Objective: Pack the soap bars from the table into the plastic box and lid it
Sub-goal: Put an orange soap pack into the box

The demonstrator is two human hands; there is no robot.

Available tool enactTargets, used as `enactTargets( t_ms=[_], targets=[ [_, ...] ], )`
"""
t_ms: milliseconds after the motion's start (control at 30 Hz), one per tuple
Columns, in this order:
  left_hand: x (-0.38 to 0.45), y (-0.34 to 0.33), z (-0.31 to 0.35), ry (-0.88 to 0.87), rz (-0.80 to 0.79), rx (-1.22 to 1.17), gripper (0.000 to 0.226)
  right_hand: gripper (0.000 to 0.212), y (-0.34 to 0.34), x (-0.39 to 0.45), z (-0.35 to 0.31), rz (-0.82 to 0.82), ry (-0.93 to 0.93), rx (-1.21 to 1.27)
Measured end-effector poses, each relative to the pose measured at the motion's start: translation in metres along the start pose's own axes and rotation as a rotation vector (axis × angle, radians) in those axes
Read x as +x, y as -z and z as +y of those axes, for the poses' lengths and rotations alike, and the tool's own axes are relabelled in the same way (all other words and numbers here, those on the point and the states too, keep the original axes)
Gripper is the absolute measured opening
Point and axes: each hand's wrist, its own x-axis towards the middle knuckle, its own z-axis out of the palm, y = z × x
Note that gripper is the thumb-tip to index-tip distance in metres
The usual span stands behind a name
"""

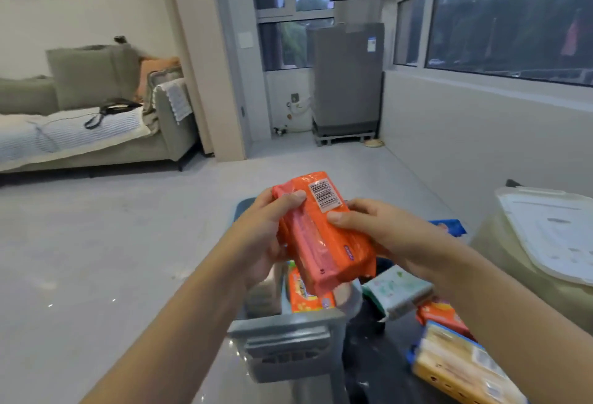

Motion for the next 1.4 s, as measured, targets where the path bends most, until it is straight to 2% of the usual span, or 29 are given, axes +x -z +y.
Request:
enactTargets(
  t_ms=[67, 167, 233, 367, 533, 700, 867, 933, 1000, 1067, 1100, 1233, 1300, 1400],
  targets=[
    [0.002, 0.02, 0.006, 0.043, -0.031, 0.081, 0.03, 0.062, -0.017, 0.021, -0.007, -0.086, -0.046, 0.043],
    [0.004, 0.043, 0.005, 0.068, -0.032, 0.189, 0.026, 0.059, -0.037, 0.046, -0.013, -0.157, -0.146, 0.056],
    [0.006, 0.055, -0.002, 0.045, 0.015, 0.273, 0.028, 0.063, -0.045, 0.057, -0.011, -0.209, -0.221, 0.069],
    [0.008, 0.073, -0.023, -0.04, 0.151, 0.465, 0.037, 0.056, -0.059, 0.071, -0.001, -0.287, -0.334, 0.097],
    [0.011, 0.088, -0.049, -0.099, 0.286, 0.739, 0.046, 0.066, -0.065, 0.079, 0.018, -0.34, -0.498, 0.119],
    [0.011, 0.096, -0.073, 0.027, 0.217, 0.341, 0.064, 0.059, -0.066, 0.091, 0.028, -0.439, -0.66, 0.104],
    [0.016, 0.1, -0.081, 0.059, 0.235, 0.241, 0.074, 0.032, -0.064, 0.104, 0.021, -0.573, -0.714, -0.019],
    [0.015, 0.1, -0.082, 0.056, 0.236, 0.218, 0.074, 0.035, -0.064, 0.105, 0.021, -0.605, -0.739, -0.024],
    [0.013, 0.1, -0.082, 0.062, 0.23, 0.226, 0.073, 0.048, -0.063, 0.105, 0.024, -0.62, -0.752, 0.001],
    [0.012, 0.1, -0.081, 0.068, 0.229, 0.231, 0.073, 0.059, -0.062, 0.104, 0.025, -0.599, -0.783, 0.048],
    [0.012, 0.1, -0.081, 0.063, 0.231, 0.231, 0.073, 0.058, -0.062, 0.104, 0.024, -0.586, -0.805, 0.058],
    [0.011, 0.099, -0.081, 0.04, 0.223, 0.198, 0.073, 0.028, -0.069, 0.104, 0.027, -0.551, -0.845, 0.103],
    [0.011, 0.097, -0.08, 0.043, 0.22, 0.173, 0.074, 0.025, -0.074, 0.102, 0.03, -0.541, -0.849, 0.123],
    [0.013, 0.095, -0.08, 0.053, 0.205, 0.098, 0.078, 0.022, -0.082, 0.095, 0.035, -0.44, -0.842, 0.182]
  ],
)
